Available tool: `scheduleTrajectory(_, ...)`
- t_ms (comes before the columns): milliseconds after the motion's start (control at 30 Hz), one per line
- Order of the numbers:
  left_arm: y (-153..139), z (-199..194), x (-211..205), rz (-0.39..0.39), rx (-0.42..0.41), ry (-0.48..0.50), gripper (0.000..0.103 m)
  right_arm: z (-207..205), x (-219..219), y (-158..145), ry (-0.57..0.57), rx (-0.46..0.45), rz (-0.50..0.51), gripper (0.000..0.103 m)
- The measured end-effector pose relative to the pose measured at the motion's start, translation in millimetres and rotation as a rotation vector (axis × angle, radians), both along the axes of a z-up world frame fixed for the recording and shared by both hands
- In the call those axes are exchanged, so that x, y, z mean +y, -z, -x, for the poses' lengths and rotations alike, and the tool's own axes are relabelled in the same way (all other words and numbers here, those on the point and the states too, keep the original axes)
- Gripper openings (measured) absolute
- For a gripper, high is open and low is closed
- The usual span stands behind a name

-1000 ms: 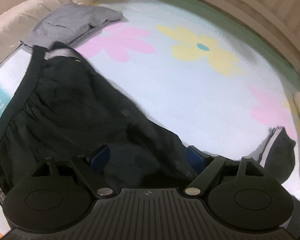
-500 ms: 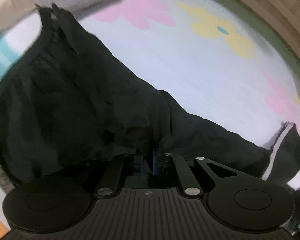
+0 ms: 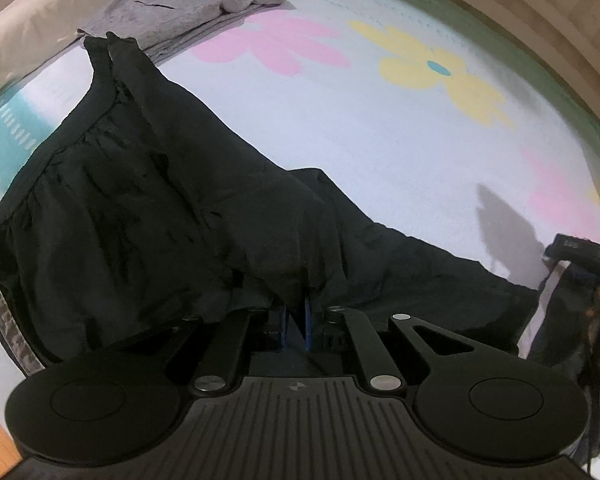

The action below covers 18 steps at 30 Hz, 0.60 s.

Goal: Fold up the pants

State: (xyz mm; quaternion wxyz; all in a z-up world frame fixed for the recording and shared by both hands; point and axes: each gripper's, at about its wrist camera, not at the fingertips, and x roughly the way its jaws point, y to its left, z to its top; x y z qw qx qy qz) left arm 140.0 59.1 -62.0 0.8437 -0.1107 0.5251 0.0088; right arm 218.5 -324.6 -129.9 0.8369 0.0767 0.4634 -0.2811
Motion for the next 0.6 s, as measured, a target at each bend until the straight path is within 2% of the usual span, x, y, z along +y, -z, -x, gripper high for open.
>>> scheduleTrajectory(67, 0, 0, 3, 0.003, 0.008, 0.003, 0.008, 7, -10, -4, 0.025, -0.043, -0.053, 0.063)
scheduleTrajectory(100, 0, 0, 4, 0.001, 0.008, 0.002, 0.008, 9, -13, -9, 0.02, -0.053, -0.081, 0.05)
scheduleTrajectory(133, -1, 0, 4, -0.001, 0.004, 0.001, 0.008, 12, -14, -16, 0.021, -0.053, -0.082, 0.005)
scheduleTrajectory(167, -3, 0, 5, -0.004, -0.003, -0.001, 0.008, 19, -18, -26, 0.015, -0.079, -0.087, 0.009)
scheduleTrajectory(267, -17, 7, 4, -0.031, -0.063, 0.006, 0.008, 55, -30, -71, 0.016, -0.205, -0.098, 0.008)
scheduleTrajectory(333, -29, 17, 4, -0.05, -0.113, 0.021, 0.008, 96, -36, -101, 0.017, -0.285, -0.083, 0.008)
scheduleTrajectory(400, -39, 29, 6, -0.039, -0.148, 0.041, 0.008, 143, -44, -121, 0.034, -0.355, -0.114, 0.008)
scheduleTrajectory(500, -46, 54, 10, -0.023, -0.178, 0.07, 0.008, 219, -52, -129, 0.068, -0.409, -0.171, 0.008)
scheduleTrajectory(600, -36, 78, 8, -0.054, -0.169, 0.098, 0.008, 265, -49, -105, 0.086, -0.334, -0.191, 0.008)
